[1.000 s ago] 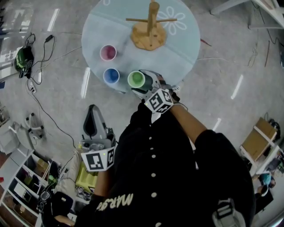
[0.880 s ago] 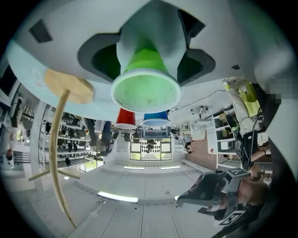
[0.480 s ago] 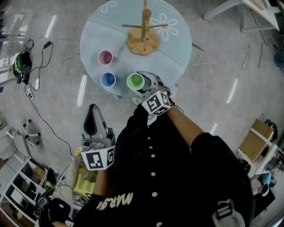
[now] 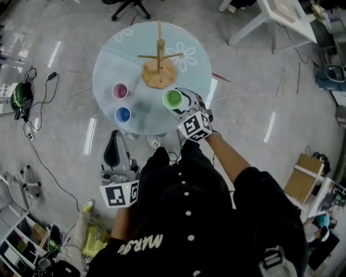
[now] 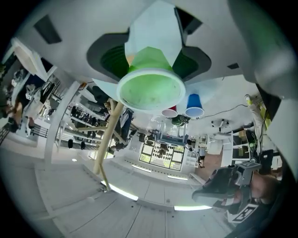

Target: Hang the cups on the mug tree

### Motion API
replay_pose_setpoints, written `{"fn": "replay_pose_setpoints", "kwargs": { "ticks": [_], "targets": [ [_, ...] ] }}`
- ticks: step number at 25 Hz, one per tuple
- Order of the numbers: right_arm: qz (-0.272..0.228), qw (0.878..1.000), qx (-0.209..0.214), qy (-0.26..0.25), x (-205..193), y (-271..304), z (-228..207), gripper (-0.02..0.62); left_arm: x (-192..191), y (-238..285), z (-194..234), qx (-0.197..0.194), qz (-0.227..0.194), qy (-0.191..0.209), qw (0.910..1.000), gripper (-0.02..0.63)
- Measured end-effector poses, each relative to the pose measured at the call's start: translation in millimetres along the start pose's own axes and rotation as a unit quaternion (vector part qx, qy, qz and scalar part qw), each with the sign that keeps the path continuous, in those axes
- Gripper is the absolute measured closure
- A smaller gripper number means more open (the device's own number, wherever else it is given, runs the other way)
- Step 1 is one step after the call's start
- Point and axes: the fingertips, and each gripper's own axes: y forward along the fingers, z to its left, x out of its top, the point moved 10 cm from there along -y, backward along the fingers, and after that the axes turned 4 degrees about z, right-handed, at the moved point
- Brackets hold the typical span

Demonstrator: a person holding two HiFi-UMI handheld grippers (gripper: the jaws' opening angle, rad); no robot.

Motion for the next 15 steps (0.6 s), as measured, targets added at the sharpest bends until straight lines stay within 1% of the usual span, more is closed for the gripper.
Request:
{"fn": "replay_pose_setpoints", "kwargs": {
  "ticks": [7,11,15],
  "targets": [
    [0.029,0.997,-0.058,-0.041,19.7,-26.6,-61.3,0.304,11.9,0.1,-8.2,-0.005,-0.026,-0.005,0.9996,0.610],
    [0.036,0.994,-0.078,-0.063,35.9,-38.2,-96.1,0.304,22.2,3.4,-17.5,-0.002,-0.041,-0.005,0.9991,0.610],
    [0.049,0.990,-0.092,-0.092,48.8,-40.3,-122.0,0.304,30.4,6.5,-24.6,-0.003,-0.056,-0.006,0.9984,0.609]
  ]
}}
